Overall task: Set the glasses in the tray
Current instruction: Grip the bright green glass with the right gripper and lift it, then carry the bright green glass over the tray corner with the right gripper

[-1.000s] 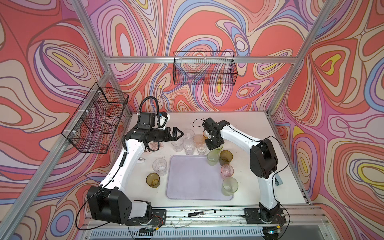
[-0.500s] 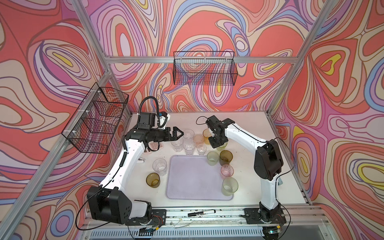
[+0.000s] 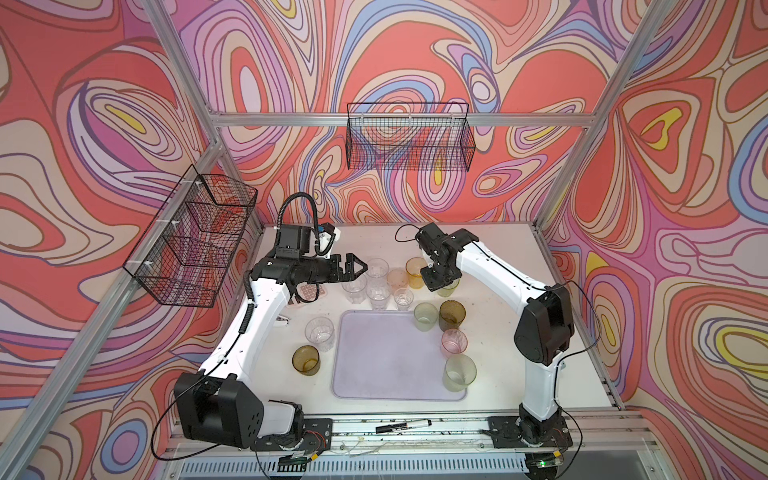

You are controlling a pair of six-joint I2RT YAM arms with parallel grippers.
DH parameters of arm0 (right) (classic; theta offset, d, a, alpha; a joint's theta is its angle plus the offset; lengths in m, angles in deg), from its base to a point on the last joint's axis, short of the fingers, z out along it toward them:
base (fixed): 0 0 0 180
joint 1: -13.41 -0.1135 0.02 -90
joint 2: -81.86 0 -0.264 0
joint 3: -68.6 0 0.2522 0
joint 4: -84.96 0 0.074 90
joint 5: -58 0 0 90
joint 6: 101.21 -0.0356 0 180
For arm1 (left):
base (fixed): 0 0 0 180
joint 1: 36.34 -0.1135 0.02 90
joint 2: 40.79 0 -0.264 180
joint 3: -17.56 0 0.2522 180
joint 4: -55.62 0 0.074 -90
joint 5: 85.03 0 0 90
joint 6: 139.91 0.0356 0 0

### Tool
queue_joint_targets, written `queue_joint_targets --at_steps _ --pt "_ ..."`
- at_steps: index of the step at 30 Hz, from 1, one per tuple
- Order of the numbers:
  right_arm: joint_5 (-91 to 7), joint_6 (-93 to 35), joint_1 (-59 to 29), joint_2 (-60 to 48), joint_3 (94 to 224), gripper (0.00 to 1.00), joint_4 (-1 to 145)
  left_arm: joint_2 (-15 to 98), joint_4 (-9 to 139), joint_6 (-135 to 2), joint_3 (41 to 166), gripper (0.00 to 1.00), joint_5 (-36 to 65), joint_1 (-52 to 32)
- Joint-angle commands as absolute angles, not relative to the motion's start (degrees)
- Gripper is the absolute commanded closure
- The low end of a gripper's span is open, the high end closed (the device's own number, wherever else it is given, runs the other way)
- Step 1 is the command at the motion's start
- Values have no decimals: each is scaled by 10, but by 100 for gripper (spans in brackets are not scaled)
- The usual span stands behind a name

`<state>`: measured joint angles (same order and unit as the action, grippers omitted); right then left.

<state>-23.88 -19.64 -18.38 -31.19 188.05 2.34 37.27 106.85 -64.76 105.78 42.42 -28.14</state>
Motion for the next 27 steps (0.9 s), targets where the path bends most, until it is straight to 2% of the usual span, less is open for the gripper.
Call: queue_joint_targets --at_steps 1,12,27 --pt "-233 -198 -181 -284 1904 100 -10 364 1064 -645 1050 0 423 -284" --pt "-241 -203 -189 -261 1955 100 -84 362 1065 -644 1051 0 419 -283" --pt "-242 -222 -243 -261 2014 100 -155 362 1064 -645 1051 0 422 -284"
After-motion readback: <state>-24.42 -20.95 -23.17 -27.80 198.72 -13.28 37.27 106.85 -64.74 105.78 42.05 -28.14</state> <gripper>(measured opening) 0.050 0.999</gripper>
